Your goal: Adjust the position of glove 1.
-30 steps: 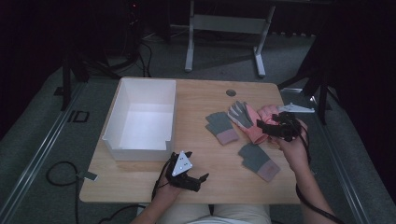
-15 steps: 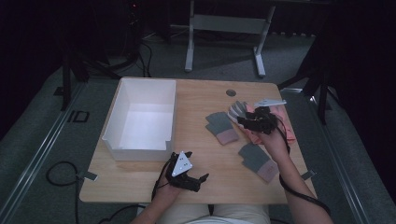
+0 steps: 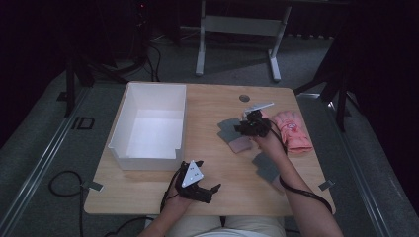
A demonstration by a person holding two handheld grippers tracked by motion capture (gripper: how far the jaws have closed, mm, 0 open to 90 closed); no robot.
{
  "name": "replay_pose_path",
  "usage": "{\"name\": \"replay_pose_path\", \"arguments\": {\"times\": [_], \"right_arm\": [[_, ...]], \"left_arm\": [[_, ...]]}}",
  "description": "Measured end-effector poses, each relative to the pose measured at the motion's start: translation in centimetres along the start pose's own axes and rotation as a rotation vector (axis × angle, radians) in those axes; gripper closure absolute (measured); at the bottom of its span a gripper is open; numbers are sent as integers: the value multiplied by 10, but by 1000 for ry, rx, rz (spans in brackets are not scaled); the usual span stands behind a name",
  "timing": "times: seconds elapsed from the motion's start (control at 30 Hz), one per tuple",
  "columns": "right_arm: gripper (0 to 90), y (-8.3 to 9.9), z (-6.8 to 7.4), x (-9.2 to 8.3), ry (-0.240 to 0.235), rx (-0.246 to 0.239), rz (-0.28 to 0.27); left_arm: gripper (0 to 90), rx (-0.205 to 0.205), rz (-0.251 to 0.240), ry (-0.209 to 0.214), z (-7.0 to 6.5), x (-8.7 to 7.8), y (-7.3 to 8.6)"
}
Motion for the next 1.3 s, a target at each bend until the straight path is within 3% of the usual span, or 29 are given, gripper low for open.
{"name": "replay_pose_path", "arguments": {"times": [0.2,0.23,0.5,0.6,0.73,0.8,1.07,1.17,1.3], "right_arm": [[600,4,-5,27,-1,9,39],[601,8,-10,38,10,-1,63],[609,18,-24,58,24,-45,108],[613,23,-27,65,-8,-62,119],[682,23,-28,68,-29,-82,117],[737,23,-30,69,-37,-65,109],[851,19,-23,70,18,-36,123],[858,15,-15,64,18,-23,116],[861,6,-1,46,-3,28,64]], "left_arm": [[2,-8,0,-2,1,0,0],[2,-6,-1,-5,0,0,0],[2,-7,-2,-4,0,0,0],[2,-7,-5,3,0,0,0],[2,-15,-1,8,1,0,0],[2,-13,-1,6,1,0,0],[2,-14,-1,4,1,0,0],[2,-14,-4,1,1,0,0],[2,-16,-2,-1,1,0,0]]}}
Point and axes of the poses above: each handheld gripper's, and its own axes: x roughly forward along the jaws, y roughly out of its underside, z roughly to its left, the point moved 9 cm from there along x, roughly forward along the jaws, and after that the axes turned 5 degrees about -y, right-handed, at the moved point
